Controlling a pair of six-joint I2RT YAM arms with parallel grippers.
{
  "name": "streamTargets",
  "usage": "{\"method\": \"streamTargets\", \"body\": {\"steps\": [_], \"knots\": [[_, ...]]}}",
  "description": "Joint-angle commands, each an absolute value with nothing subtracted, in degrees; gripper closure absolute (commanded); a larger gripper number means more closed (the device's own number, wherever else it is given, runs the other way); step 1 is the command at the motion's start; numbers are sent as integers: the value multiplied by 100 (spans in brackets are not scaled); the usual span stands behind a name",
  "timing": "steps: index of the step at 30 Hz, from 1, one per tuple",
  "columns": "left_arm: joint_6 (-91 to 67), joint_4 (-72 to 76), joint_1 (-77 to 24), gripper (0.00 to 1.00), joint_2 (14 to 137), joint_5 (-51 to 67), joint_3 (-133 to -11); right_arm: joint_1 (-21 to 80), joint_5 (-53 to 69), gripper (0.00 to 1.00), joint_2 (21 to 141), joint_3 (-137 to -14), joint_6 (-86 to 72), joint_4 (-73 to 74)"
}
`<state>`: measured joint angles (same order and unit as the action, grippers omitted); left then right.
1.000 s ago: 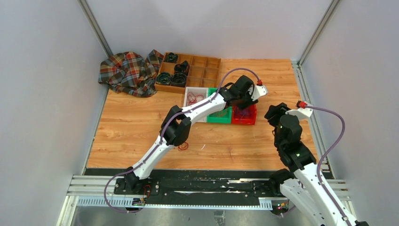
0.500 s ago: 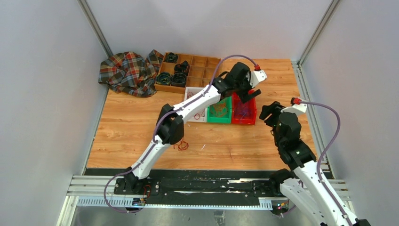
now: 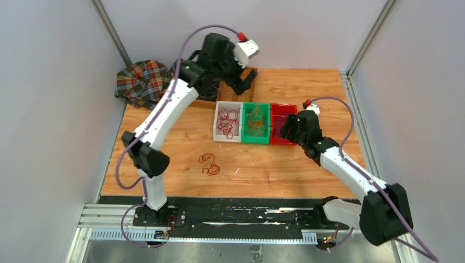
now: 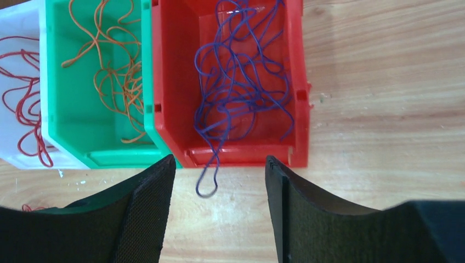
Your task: Untangle the cables
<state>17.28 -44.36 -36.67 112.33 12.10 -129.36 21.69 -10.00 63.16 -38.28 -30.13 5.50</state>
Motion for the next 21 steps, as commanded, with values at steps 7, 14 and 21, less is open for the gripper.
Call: {"method": "streamTargets", "body": {"steps": [7, 14, 21], "knots": [[1746, -5435, -1325, 2, 8934, 1784, -9761, 1844, -700, 79, 7905, -4879, -2685, 105], [2283, -5435, -362, 2, 7980, 1838, -8588, 1828, -1102, 99, 8534, -5470, -2369, 134], [2673, -5394, -313, 2, 7389, 1841, -7874, 1863, -1363, 99, 9516, -6063, -1996, 338]]}}
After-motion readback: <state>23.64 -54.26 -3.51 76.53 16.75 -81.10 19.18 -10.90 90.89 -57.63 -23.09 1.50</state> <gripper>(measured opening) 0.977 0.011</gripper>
